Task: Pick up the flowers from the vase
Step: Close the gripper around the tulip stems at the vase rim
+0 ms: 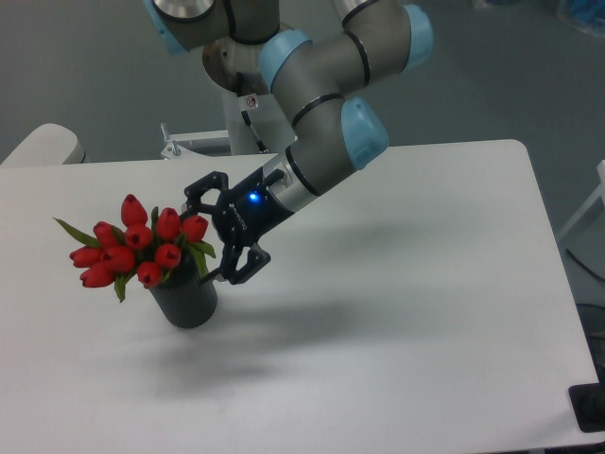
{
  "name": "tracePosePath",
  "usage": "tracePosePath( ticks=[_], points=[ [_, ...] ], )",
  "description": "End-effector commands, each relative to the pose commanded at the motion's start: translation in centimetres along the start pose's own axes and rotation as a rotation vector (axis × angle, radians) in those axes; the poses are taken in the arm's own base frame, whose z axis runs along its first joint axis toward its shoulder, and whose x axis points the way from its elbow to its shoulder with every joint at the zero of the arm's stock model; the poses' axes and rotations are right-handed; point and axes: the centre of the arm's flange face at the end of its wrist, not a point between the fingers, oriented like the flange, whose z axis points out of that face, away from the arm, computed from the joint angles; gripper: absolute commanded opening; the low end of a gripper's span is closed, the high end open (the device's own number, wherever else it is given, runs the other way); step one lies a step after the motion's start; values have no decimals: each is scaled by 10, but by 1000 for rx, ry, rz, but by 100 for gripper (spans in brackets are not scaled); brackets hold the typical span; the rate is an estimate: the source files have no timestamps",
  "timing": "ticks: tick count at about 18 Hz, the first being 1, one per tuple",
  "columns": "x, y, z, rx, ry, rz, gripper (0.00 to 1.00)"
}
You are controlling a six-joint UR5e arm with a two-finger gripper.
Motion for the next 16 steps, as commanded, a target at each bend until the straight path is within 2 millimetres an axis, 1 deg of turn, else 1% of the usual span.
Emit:
tracePosePath(
  ticks=[1, 7, 11, 13, 16],
  points=[
    [0, 3, 1, -1, 3, -4, 100],
    [2, 1, 7, -1, 14, -13, 100],
    [-3, 2, 22, 34, 31, -6, 100],
    [-2, -1, 29, 54, 37, 6, 100],
    [-1, 0, 30, 60, 39, 7, 100]
  ],
)
